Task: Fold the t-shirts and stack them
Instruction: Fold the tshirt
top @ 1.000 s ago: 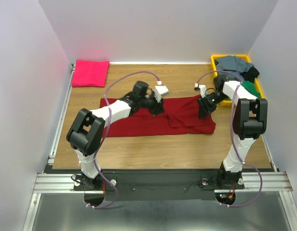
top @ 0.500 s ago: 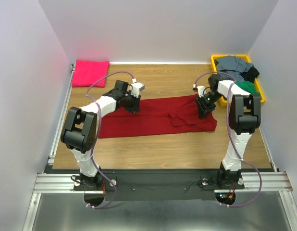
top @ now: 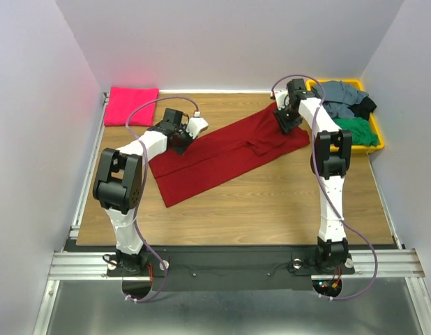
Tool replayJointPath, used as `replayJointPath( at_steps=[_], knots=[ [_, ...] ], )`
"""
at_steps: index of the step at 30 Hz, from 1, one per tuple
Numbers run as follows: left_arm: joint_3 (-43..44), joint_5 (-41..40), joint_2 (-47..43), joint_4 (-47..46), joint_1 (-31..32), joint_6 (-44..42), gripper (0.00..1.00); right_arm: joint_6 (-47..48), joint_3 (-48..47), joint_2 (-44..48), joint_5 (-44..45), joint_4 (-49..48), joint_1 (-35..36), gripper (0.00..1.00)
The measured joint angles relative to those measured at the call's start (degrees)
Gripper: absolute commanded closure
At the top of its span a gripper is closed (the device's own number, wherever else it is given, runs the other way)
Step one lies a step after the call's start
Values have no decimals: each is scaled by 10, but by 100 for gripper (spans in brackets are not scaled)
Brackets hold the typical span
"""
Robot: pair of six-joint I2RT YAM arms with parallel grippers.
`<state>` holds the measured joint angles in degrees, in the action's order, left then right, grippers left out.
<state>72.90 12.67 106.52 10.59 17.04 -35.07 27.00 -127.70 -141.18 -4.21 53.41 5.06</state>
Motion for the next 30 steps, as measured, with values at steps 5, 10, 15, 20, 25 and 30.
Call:
replayJointPath(
  at_steps=[5,10,15,20,25,30],
  knots=[
    [-16,-31,22,15,0,-62,78,-23,-28,-14,46,-29,16,53],
    [-52,-42,6,14,1,-102,81,-51,37,31,62,-44,18,43],
    [-116,-38,-47,27,9,-121,83,-79,106,115,57,-42,17,39],
    [-202,-21,-135,87,47,-126,83,-102,152,190,32,-37,17,43],
    [-247,45,-236,206,169,-131,75,-117,208,222,-12,-24,17,48],
    [-210,123,-288,264,231,-129,73,-136,197,176,-67,-7,17,52]
  ],
)
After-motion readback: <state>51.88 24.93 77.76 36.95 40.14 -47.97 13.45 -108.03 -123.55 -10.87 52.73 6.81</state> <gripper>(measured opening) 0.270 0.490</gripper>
